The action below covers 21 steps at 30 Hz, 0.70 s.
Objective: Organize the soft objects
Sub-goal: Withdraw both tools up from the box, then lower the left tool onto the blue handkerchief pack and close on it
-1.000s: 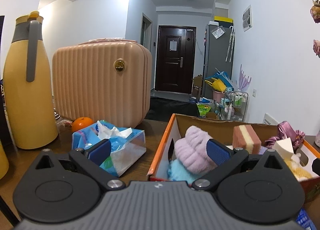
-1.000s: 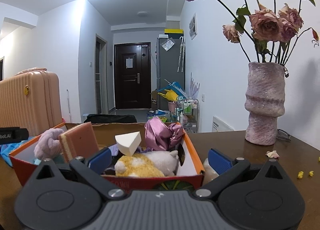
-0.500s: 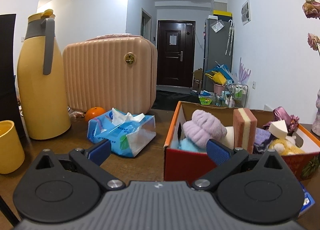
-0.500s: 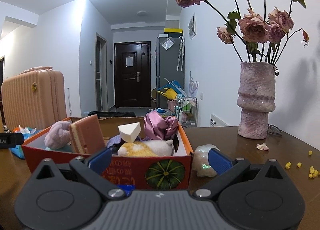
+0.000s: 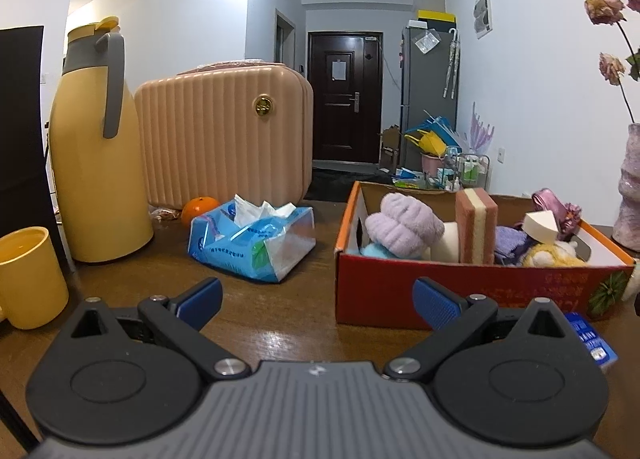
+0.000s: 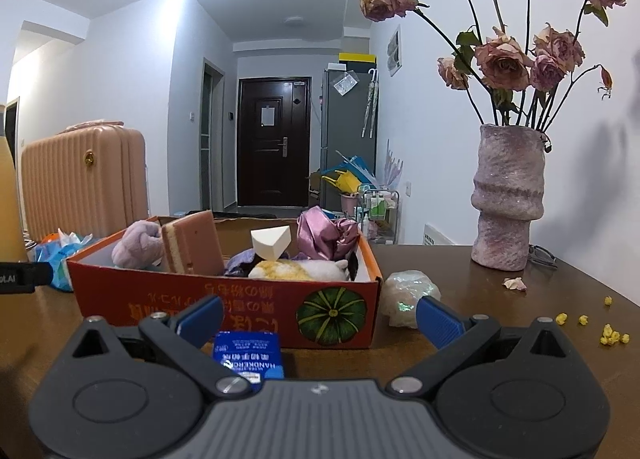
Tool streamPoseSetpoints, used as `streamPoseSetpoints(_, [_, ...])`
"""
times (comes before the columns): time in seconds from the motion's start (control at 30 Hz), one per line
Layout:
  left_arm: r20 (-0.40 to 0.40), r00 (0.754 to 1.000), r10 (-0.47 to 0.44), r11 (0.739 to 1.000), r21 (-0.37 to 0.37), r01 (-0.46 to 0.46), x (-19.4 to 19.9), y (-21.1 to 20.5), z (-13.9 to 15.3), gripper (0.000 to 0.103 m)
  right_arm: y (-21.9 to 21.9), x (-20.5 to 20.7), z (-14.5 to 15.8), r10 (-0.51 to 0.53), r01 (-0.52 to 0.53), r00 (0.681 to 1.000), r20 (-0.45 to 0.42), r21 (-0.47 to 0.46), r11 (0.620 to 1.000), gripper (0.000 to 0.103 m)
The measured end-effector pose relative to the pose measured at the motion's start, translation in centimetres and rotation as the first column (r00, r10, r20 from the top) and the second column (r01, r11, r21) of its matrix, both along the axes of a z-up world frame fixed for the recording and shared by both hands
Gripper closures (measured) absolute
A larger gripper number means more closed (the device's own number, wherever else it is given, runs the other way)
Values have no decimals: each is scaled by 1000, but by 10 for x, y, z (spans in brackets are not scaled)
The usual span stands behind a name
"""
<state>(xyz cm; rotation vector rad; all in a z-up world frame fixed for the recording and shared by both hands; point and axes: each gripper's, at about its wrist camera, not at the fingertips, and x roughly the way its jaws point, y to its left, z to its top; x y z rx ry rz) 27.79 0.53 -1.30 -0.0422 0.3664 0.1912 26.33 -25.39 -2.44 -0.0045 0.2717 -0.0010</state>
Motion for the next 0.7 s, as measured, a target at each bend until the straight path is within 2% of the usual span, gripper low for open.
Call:
streamPoseSetpoints(0.37, [-50, 992, -114, 993, 17, 115, -8, -38, -10, 0, -19, -10, 1, -35, 35, 999, -12, -2, 999, 0])
streamPoseSetpoints(0.7, [-99, 978, -186, 983, -27, 184, 0, -84, -15, 0, -50, -10, 1, -68, 68, 998, -17, -6, 998, 0])
